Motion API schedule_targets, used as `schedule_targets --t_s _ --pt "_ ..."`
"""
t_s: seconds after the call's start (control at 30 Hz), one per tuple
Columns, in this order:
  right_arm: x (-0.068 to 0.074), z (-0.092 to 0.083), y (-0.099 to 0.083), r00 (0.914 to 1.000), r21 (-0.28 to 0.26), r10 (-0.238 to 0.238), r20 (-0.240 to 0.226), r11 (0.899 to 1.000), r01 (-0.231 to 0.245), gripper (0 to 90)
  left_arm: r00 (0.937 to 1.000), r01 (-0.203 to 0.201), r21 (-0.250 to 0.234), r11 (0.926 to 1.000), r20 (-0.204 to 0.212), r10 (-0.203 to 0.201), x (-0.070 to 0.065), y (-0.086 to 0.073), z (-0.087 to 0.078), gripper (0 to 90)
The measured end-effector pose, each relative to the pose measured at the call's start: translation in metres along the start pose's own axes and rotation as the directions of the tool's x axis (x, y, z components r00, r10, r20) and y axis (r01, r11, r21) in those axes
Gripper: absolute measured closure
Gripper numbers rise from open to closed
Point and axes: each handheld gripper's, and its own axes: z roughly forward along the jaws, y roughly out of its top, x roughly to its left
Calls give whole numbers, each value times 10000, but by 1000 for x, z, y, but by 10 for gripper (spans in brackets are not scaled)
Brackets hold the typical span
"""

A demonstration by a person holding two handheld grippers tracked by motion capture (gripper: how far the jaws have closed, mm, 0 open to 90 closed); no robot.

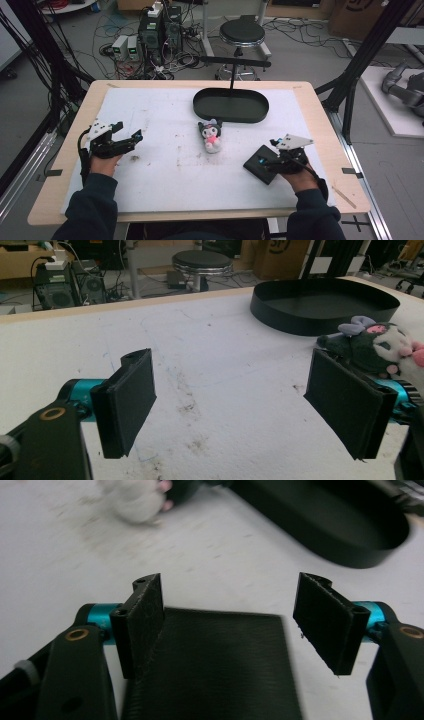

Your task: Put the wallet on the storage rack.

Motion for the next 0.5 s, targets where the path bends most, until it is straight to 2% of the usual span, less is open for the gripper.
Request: schedule_targets --t_s 0.1,0.17,0.2,0.23,0.3,0.37,0.43,0.5 --pt "11 14 -4 9979 505 3 -647 9987 30 297 10000 23 61 10000 35 -23 0 -1 2 198" --pt "17 27 -8 9938 995 -51 -1113 9949 162 297 10000 29 105 9999 34 -29 0 -1 3 198" --pt "19 32 -9 9929 1272 -113 -1187 9915 265 296 10000 12 97 10000 26 -12 0 -1 3 198" --pt "22 35 -10 9929 1491 -225 -1170 9880 400 282 10000 12 112 9999 31 -12 1 -1 3 198" --pt "26 36 -8 9942 1579 -472 -965 9855 621 296 10000 31 139 9999 32 -32 1 -1 3 199" --pt "29 35 -8 9924 1738 -1163 -404 9772 1216 419 10000 30 175 9998 19 -30 2 -1 3 198" --pt "30 35 -7 9921 1818 -1219 -291 9753 1252 448 10000 66 183 9998 15 -67 2 -2 3 199" --pt "30 34 -6 9911 1790 -1288 -344 9748 1329 525 10000 59 197 9998 4 -59 2 -2 3 199"
